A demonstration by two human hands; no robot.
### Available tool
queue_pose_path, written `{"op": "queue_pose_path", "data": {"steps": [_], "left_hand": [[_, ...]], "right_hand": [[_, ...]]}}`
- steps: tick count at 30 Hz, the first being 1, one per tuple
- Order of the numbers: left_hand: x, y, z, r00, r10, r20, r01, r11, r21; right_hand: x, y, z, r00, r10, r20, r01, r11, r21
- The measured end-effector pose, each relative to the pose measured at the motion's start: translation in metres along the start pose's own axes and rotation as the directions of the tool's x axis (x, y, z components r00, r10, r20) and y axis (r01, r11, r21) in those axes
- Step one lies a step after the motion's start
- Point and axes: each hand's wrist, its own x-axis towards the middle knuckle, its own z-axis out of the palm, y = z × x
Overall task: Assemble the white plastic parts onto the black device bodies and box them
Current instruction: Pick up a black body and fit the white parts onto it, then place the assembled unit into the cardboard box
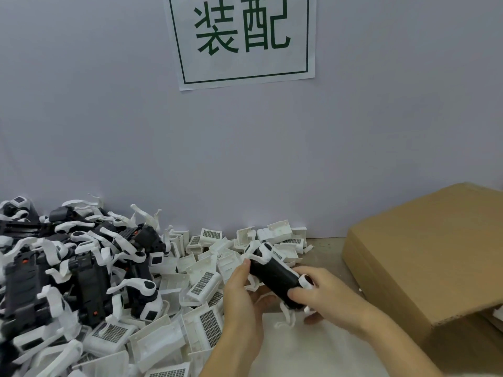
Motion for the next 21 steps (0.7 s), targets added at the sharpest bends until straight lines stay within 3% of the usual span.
{"op": "queue_pose_path", "data": {"steps": [2,5,9,12,17,19,21], "left_hand": [[0.0,-0.001,0.0,1.0,-0.013,-0.01,0.014,1.0,0.011],[-0.001,-0.002,0.002,0.999,-0.026,0.02,0.025,0.999,0.038],[-0.002,-0.005,0.002,0.999,0.002,0.045,-0.003,1.0,0.023],[0.002,-0.007,0.002,0.998,0.021,0.067,-0.023,1.0,0.022],[0.003,-0.01,0.005,0.998,0.033,0.049,-0.037,0.995,0.088],[0.003,-0.01,0.005,0.998,0.042,0.045,-0.046,0.994,0.104],[0.002,-0.011,0.005,0.998,0.054,0.045,-0.059,0.991,0.122]], "right_hand": [[-0.002,-0.003,-0.007,0.998,0.041,0.055,-0.031,0.984,-0.175],[-0.007,-0.009,-0.016,0.989,0.091,0.119,-0.062,0.972,-0.228],[-0.013,-0.016,-0.028,0.981,0.095,0.169,-0.08,0.993,-0.09],[-0.016,-0.02,-0.033,0.991,0.082,0.106,-0.09,0.993,0.071],[-0.017,-0.034,-0.043,0.977,0.051,-0.209,0.057,0.876,0.479],[-0.02,-0.043,-0.056,0.921,0.086,-0.381,0.182,0.77,0.612],[-0.028,-0.049,-0.077,0.815,0.15,-0.56,0.332,0.671,0.663]]}}
